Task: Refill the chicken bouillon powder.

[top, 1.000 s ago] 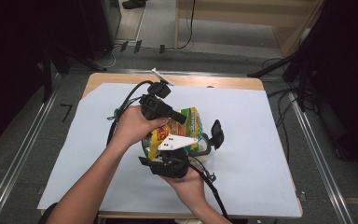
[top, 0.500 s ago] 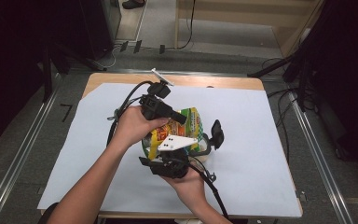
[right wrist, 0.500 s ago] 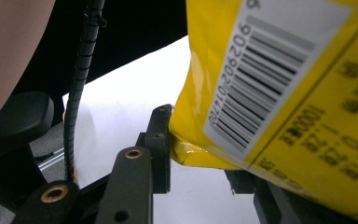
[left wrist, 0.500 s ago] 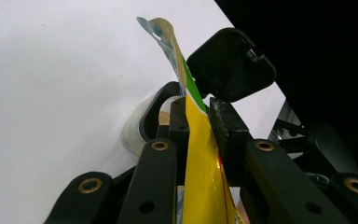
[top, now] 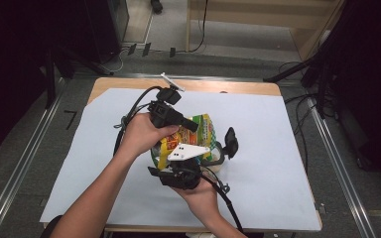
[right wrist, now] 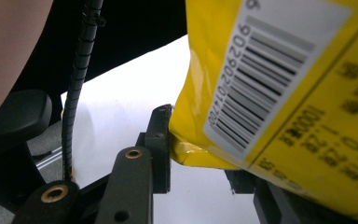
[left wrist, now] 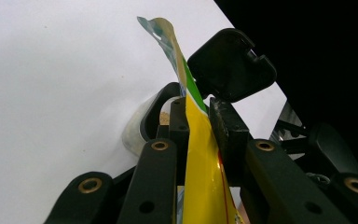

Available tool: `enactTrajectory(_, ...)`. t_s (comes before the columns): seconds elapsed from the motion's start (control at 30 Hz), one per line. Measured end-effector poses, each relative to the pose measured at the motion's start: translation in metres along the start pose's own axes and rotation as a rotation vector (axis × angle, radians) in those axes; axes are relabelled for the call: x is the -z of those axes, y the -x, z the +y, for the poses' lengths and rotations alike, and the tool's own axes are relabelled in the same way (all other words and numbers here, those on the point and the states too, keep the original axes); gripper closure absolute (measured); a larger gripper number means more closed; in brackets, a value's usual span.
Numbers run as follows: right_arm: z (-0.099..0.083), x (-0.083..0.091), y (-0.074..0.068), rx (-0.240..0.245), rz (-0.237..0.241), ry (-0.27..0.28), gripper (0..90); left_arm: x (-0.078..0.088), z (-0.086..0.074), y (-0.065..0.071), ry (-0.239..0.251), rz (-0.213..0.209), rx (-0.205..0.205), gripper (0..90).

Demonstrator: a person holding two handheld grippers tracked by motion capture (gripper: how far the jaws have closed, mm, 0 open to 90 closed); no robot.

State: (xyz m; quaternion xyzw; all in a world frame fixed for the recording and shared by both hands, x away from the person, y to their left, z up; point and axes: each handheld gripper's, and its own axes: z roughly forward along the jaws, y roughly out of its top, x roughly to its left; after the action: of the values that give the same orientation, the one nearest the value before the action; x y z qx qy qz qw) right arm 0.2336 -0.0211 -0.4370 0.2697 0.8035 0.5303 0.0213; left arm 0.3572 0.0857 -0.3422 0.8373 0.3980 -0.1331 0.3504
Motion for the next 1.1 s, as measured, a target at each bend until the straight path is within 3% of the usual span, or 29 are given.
enactTrajectory(1.1,-0.0008,0.0011,0.0040,0.007,-0.020,0.005,68.2,-0.0016,0.0031,0.0028,0.013,0.005,-0.018,80.2)
